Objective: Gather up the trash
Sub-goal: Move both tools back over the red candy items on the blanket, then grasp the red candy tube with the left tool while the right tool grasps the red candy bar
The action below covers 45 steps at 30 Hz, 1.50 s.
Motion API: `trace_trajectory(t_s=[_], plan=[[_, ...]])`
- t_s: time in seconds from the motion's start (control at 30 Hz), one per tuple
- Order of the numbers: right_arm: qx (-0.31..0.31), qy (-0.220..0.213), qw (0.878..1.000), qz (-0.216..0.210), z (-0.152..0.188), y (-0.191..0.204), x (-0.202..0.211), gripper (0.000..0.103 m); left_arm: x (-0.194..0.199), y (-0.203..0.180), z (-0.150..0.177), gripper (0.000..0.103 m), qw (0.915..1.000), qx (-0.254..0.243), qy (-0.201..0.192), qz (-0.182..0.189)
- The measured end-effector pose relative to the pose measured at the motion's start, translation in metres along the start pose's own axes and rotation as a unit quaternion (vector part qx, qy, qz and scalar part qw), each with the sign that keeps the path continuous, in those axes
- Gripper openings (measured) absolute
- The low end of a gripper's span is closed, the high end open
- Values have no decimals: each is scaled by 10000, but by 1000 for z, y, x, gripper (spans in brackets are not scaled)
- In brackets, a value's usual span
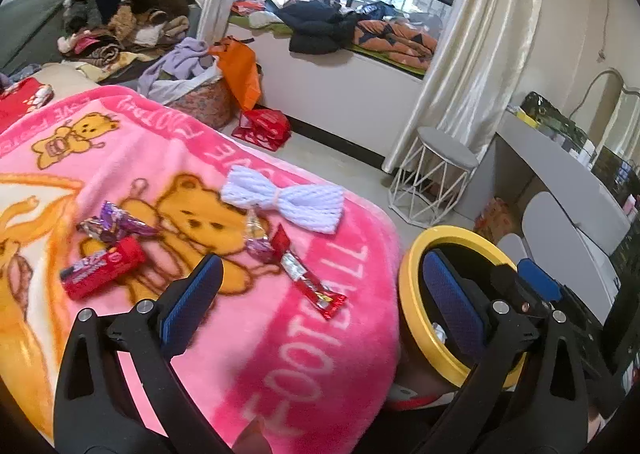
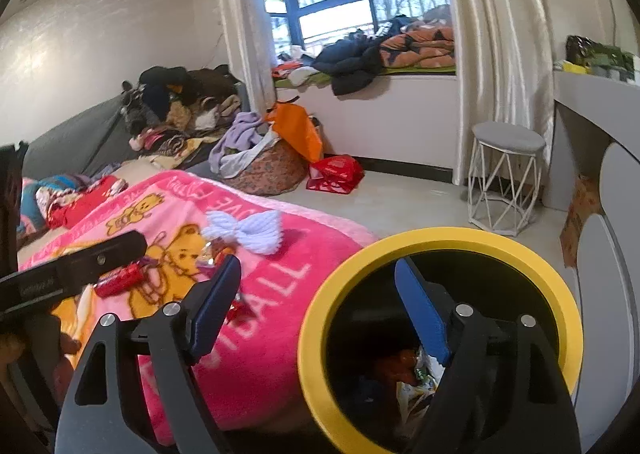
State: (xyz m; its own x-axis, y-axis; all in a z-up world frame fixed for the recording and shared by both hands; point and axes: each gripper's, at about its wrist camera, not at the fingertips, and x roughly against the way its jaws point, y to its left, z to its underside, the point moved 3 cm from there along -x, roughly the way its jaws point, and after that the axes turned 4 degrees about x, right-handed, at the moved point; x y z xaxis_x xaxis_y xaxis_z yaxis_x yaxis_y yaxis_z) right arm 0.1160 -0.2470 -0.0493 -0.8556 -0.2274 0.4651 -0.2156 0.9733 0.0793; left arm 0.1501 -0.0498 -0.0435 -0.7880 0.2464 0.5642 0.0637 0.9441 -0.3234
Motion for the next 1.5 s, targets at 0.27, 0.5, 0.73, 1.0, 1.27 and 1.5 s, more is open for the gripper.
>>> trace_trajectory(t_s=[0.27, 0.5, 0.73, 1.0, 1.27, 1.5], plan=[[242, 91, 9994, -247, 1, 27, -3, 77, 10, 22, -4, 92, 9995, 54, -175, -241], [475, 230, 9974, -485, 3, 52, -10, 77, 15, 45, -6, 92, 9986, 156, -246, -446], [643, 477, 9945, -670, 7, 72, -21, 77, 18, 78, -7, 92, 9969, 392, -253, -640], [777, 831, 9901, -820, 6, 89, -47, 77, 20, 119, -6, 92, 9933, 631, -229, -938], [833, 1073, 9866, -902, 9, 101, -67, 77, 18, 149, -4, 92, 9901, 860, -159, -1102], [1008, 1279, 9827, -888, 9, 109, -85, 77, 10, 170, 1, 92, 9887, 826, 85, -1247]])
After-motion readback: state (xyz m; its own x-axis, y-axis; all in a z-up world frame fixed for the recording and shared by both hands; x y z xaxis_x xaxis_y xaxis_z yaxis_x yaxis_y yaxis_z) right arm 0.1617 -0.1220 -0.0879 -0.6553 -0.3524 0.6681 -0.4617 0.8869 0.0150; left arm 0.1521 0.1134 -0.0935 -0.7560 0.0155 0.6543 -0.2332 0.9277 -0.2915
